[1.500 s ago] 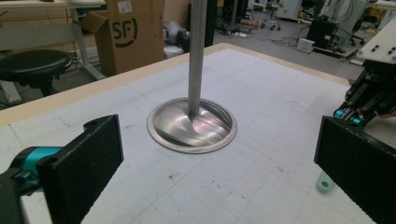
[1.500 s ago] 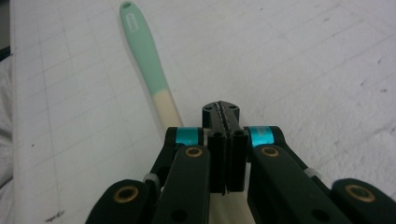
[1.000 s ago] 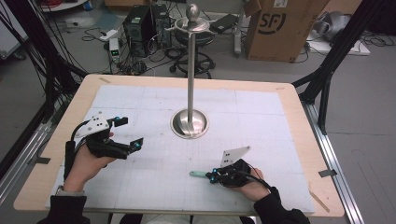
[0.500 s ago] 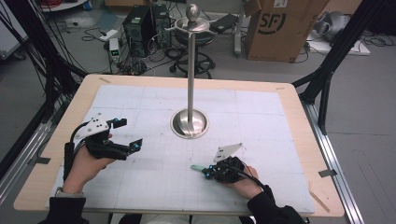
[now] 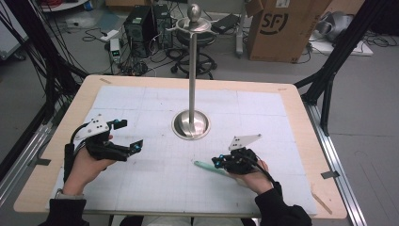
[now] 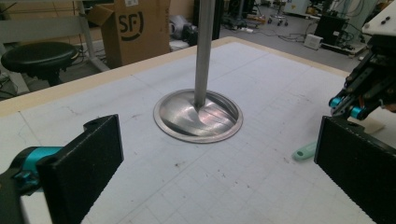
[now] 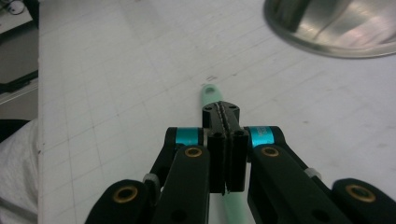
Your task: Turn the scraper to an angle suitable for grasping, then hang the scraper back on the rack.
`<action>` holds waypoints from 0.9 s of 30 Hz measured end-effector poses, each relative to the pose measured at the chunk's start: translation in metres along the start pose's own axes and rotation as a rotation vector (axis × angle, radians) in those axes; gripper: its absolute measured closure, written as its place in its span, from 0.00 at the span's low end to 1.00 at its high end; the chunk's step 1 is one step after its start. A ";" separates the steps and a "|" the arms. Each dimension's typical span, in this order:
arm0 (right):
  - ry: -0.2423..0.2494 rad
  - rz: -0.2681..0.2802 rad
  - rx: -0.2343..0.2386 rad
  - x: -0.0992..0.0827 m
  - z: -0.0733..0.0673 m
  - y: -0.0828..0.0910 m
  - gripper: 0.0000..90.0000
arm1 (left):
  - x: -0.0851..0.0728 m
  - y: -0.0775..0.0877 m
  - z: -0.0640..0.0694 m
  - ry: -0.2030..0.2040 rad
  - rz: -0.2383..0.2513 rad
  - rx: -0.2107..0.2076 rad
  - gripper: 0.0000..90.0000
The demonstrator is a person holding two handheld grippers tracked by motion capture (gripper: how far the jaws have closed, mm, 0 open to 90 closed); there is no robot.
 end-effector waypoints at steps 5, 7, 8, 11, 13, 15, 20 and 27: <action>0.000 0.020 -0.016 0.006 0.007 0.024 0.99 | 0.001 0.001 0.000 -0.001 0.006 0.000 0.02; -0.016 0.025 -0.032 0.008 0.011 0.034 0.98 | 0.002 0.001 0.000 0.003 0.010 0.001 0.02; -0.023 0.028 -0.043 0.009 0.013 0.039 0.98 | 0.002 0.001 0.000 0.002 0.010 0.001 0.02; -0.025 0.043 -0.039 0.012 0.013 0.046 0.95 | 0.001 0.001 0.000 -0.001 0.004 0.001 0.02; -0.029 0.056 -0.021 0.014 0.012 0.052 0.81 | 0.001 0.001 0.001 -0.002 0.003 0.000 0.02; -0.026 0.049 -0.013 0.014 0.011 0.052 0.73 | 0.001 0.001 0.002 -0.005 0.003 -0.002 0.02; -0.001 0.015 -0.028 0.010 0.008 0.045 0.34 | 0.002 0.001 0.000 -0.002 0.006 0.000 0.02; 0.022 -0.058 -0.101 0.003 0.010 0.036 0.09 | 0.002 0.001 0.001 -0.004 0.006 -0.001 0.02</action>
Point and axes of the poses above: each handheld gripper's, and its own axes: y roughly backward along the jaws, x roughly out of its top, z roughly to its right, the point moved 10 cm from there along -y, roughly forward along the jaws, and after that the axes turned 13 degrees about -y, right-handed, at the moved point
